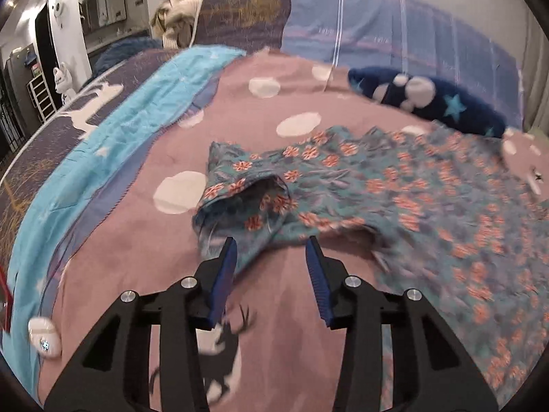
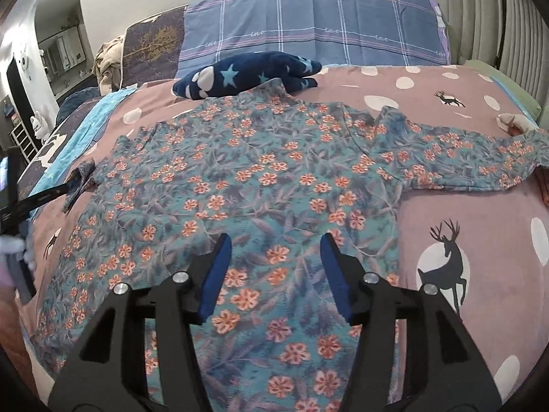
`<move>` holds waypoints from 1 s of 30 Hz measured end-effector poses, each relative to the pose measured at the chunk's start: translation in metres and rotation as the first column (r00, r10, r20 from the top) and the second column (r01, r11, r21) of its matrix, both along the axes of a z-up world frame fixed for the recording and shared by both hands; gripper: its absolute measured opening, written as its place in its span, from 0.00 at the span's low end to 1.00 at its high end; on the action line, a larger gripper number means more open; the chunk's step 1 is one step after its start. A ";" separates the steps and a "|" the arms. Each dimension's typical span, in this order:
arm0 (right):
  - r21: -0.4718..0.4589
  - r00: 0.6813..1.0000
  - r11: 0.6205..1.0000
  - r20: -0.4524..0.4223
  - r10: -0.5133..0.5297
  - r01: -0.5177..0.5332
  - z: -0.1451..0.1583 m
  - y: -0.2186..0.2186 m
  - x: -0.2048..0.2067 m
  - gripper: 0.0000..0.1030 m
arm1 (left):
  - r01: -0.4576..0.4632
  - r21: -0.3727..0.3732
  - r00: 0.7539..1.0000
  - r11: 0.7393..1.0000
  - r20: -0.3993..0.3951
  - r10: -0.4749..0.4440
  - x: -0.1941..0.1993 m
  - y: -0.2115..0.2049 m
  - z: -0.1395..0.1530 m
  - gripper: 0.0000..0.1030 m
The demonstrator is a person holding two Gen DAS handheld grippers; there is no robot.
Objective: Fold small clothes
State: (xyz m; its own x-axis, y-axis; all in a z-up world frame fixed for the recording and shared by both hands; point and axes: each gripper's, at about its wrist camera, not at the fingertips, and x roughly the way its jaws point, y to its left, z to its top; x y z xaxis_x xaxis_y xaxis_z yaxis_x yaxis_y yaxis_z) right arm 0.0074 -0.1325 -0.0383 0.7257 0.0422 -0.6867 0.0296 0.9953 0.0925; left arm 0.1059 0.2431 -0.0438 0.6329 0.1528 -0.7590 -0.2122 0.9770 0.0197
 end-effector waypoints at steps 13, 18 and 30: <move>-0.005 0.999 0.999 -0.002 -0.042 0.042 0.001 -0.015 0.001 0.61 | 0.011 -0.146 0.998 0.989 -0.055 -0.019 0.065 0.015 0.013 0.03; -0.005 0.999 0.999 -0.005 -0.035 0.035 -0.001 -0.011 0.011 0.61 | 0.242 -0.517 0.963 0.821 0.228 -0.140 0.038 0.006 0.099 0.03; 0.008 0.999 0.999 -0.003 0.043 -0.043 0.003 0.007 0.018 0.63 | 0.310 -0.576 0.946 0.756 0.113 -0.302 0.020 -0.110 0.008 0.32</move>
